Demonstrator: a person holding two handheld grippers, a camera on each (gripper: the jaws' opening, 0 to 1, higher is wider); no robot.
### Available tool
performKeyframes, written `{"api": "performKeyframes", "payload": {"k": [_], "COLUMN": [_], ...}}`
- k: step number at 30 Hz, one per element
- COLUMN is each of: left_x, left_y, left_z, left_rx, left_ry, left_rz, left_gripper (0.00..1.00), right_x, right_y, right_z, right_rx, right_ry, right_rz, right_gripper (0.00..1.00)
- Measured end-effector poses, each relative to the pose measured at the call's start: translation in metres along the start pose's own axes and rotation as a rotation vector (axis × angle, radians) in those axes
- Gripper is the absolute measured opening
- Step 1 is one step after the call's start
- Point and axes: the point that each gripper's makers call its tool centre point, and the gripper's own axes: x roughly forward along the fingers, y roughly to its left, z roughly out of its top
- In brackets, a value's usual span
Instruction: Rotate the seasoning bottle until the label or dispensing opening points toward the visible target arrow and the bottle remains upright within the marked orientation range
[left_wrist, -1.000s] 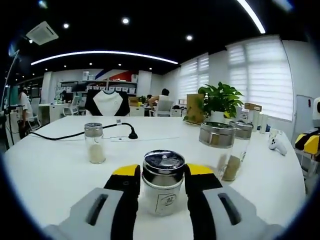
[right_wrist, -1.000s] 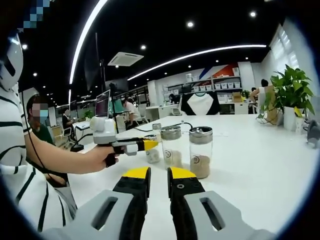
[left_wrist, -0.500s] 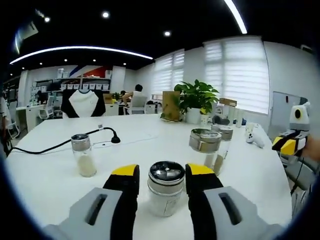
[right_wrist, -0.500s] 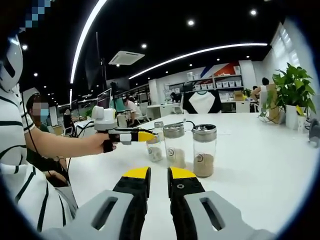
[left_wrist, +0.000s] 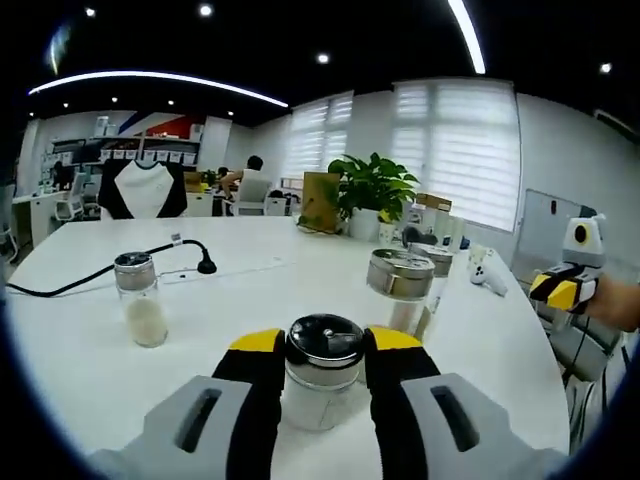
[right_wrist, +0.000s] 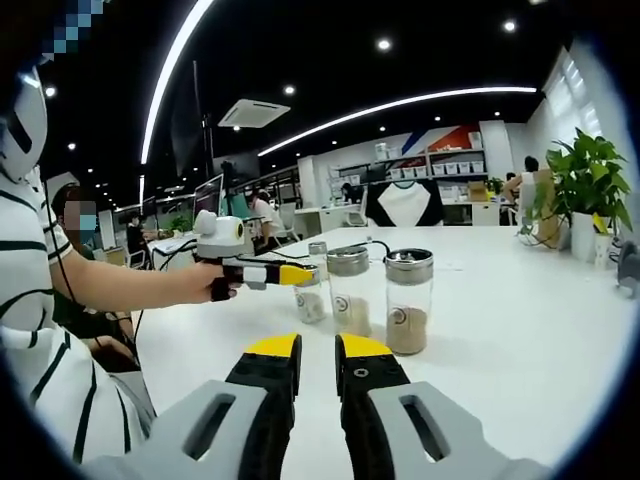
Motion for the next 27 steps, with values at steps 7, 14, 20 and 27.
{"api": "performKeyframes", "payload": {"k": [7, 14, 20, 27], "left_x": [-0.002, -0.0031, -0.0019, -0.0085], "left_y": [0.0009, 0.001, 0.0036, 0.0013], "left_z": [-0.0003, -0.0013, -0.0022, 0.0051], "left_rx": [-0.008, -0.009, 0.003, 0.017], "left_ry": [-0.016, -0.052, -0.038, -0.052], "left_rz": [0.072, 0.148, 0.161, 0.159], "left_gripper": [0.33, 0.33, 0.34, 0.42], "right_x": [0.0006, -0.0005, -0.0013, -0.0016], "right_y": [-0.0006, -0.0033, -0.0045, -0.0054], "right_z": [0.0009, 0.0008, 0.0018, 0.003], "right_rx": [-0.005, 0.0, 0.006, 0.004], "right_ry": [-0.001, -0.006, -0.012, -0.019], "right_rz": [-0.003, -0.011, -0.01, -0.012], "right_gripper": [0.11, 0.11, 0.11, 0.12]}}
